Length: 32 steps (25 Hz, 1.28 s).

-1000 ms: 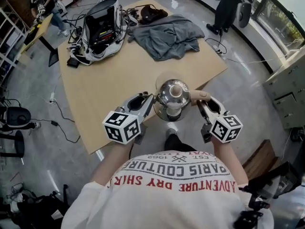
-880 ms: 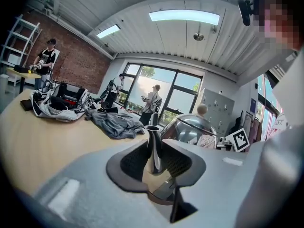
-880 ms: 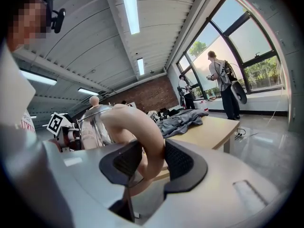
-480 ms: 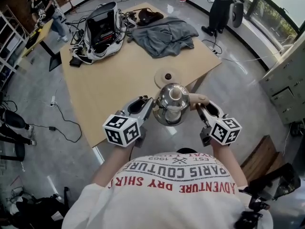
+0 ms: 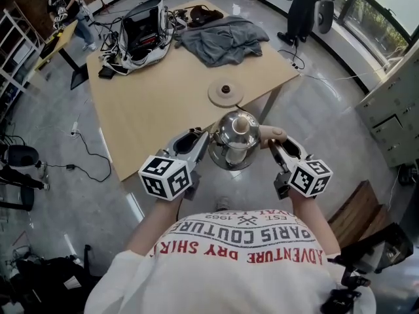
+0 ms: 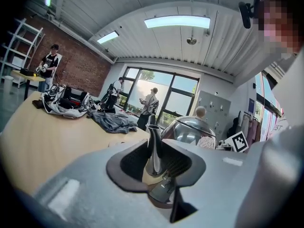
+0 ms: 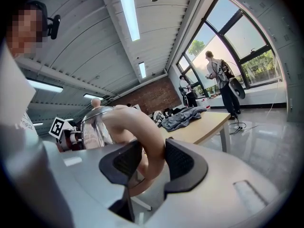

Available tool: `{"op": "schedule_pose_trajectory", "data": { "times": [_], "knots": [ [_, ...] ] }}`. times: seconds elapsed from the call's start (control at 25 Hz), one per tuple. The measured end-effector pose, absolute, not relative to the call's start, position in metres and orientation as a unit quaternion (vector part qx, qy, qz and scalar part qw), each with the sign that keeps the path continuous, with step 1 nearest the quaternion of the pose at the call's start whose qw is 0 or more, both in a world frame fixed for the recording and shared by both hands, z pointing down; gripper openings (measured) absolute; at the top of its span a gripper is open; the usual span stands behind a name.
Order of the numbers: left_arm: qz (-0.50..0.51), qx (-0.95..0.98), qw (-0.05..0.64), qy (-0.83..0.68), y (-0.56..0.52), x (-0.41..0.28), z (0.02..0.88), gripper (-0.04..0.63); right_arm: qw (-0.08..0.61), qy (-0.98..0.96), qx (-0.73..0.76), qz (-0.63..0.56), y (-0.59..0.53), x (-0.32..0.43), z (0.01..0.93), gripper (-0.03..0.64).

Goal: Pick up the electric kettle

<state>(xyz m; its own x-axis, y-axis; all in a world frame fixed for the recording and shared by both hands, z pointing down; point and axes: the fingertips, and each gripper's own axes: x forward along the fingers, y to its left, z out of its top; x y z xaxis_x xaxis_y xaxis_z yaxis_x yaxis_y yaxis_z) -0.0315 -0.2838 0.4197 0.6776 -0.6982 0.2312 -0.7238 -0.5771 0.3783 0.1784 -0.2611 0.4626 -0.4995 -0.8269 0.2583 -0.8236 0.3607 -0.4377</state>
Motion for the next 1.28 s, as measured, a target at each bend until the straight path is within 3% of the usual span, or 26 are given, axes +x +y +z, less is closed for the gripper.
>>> {"op": "schedule_pose_trajectory", "data": {
  "times": [0.64,1.28],
  "knots": [
    [0.018,0.876,0.228,-0.424,-0.140,-0.008,0.419,0.091,0.009,0.839,-0.477,-0.263,-0.129,0.204,0.462,0.147],
    [0.010,0.878,0.213,-0.429,-0.099,-0.012,0.404,0.091,0.019,0.841,-0.475,-0.259,-0.093,0.200,0.448,0.146]
  ]
}}
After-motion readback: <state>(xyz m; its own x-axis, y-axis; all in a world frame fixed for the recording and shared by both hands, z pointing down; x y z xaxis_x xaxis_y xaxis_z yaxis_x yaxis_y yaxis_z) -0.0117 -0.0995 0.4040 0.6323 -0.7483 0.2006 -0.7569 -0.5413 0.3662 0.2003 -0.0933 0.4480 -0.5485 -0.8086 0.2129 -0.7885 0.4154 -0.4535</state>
